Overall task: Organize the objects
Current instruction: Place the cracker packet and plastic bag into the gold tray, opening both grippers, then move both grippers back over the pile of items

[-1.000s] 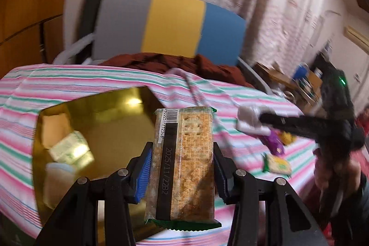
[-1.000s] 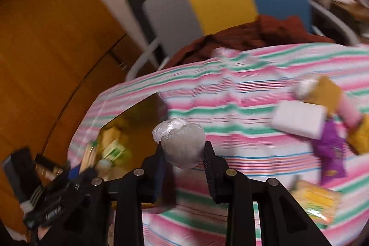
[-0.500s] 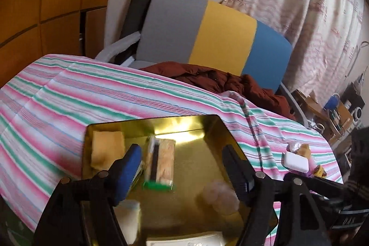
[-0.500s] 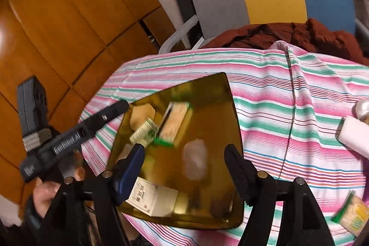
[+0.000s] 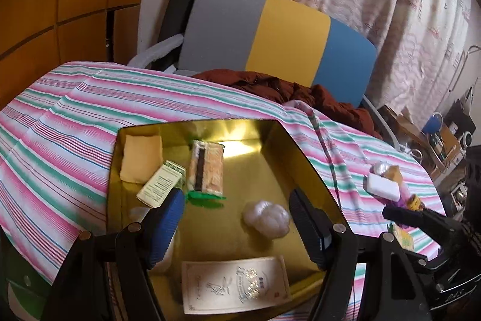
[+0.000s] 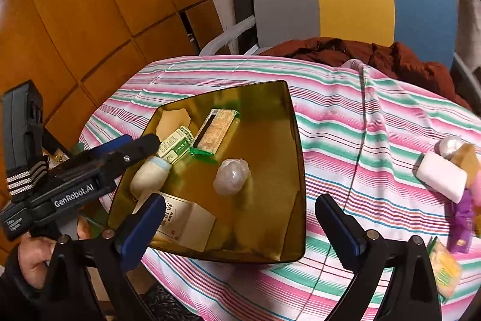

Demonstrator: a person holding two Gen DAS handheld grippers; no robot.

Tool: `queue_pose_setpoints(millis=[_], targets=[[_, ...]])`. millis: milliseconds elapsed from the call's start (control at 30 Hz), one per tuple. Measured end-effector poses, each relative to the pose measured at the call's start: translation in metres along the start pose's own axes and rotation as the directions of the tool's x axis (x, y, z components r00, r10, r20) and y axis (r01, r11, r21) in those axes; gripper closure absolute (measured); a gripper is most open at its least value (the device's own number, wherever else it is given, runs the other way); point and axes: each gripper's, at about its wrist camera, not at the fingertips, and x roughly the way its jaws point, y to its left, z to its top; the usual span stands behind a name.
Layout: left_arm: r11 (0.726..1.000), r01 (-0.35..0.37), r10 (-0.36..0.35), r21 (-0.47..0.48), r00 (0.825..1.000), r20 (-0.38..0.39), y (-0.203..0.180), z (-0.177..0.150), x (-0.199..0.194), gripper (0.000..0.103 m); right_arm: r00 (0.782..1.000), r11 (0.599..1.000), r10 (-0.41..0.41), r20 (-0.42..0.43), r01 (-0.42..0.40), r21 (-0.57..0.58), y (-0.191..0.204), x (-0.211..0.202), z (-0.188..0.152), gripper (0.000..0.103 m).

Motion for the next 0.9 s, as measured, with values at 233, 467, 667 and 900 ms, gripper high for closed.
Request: queue_pose_setpoints(millis=[233, 467, 667, 900], targets=[[1.000, 0.002, -0.001, 0.027, 1.000, -0.014, -0.013, -0.003, -0.002, 0.031, 0.999, 0.998, -0.029, 0.028, 0.028, 0.051, -0.019, -0.012, -0.002, 0.000], [0.997, 0.048, -0.047, 0.056, 0.999, -0.008, -0.028, -0.002, -0.007, 0.031, 0.996, 0.990, -0.082, 0.034, 0.077, 0.118, -0.046, -0.018, -0.005, 0.000], [0.993, 0.099, -0.097, 0.067, 0.995, -0.032, -0.042, -0.003, -0.005, 0.031, 0.989, 0.971, -0.145, 0.028, 0.136, 0.199, -0.081, -0.028, -0.010, 0.000], [0.975, 0.173, -0.165, 0.141, 0.984, -0.064, -0.077, -0.008, -0.004, 0.031, 0.965, 0.926, -0.261, 0.024, 0.243, 0.289, -0.143, -0.055, -0.017, 0.000]])
